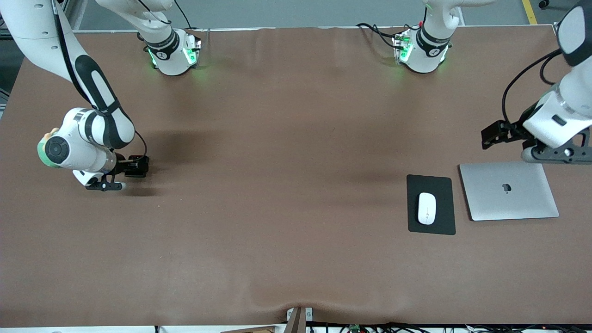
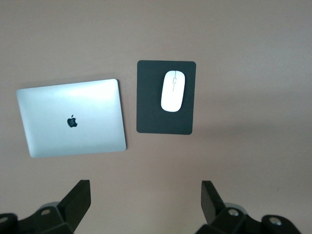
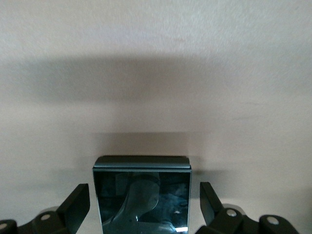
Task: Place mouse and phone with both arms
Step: 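Open the left gripper and lift away while the right gripper lowers the phone, then release the black phone beside the green plush and withdraw the right gripper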
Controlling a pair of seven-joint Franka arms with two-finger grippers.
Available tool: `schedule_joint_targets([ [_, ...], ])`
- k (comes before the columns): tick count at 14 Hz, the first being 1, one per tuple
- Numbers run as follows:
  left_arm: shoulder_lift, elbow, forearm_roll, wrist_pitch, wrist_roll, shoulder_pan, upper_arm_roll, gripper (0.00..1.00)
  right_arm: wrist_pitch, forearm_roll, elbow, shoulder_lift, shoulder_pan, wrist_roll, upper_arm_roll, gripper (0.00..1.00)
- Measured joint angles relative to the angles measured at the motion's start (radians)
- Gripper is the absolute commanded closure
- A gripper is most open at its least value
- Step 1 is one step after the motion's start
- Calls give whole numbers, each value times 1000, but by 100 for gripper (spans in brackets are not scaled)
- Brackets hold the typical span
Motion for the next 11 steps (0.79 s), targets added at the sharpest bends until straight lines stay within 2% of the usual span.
schedule_joint_targets([
  [2, -31, 3, 0, -64, 50, -2, 3, 0, -125, 0, 73, -4, 0, 0, 2, 0],
  [5, -45, 19, 0, -134, 97, -4, 6, 0, -358, 0, 248, -12, 7, -1, 10, 0],
  [11, -55, 40, 0, -161, 73, -2, 7, 0, -638, 3, 501, -19, 23, -1, 20, 0],
])
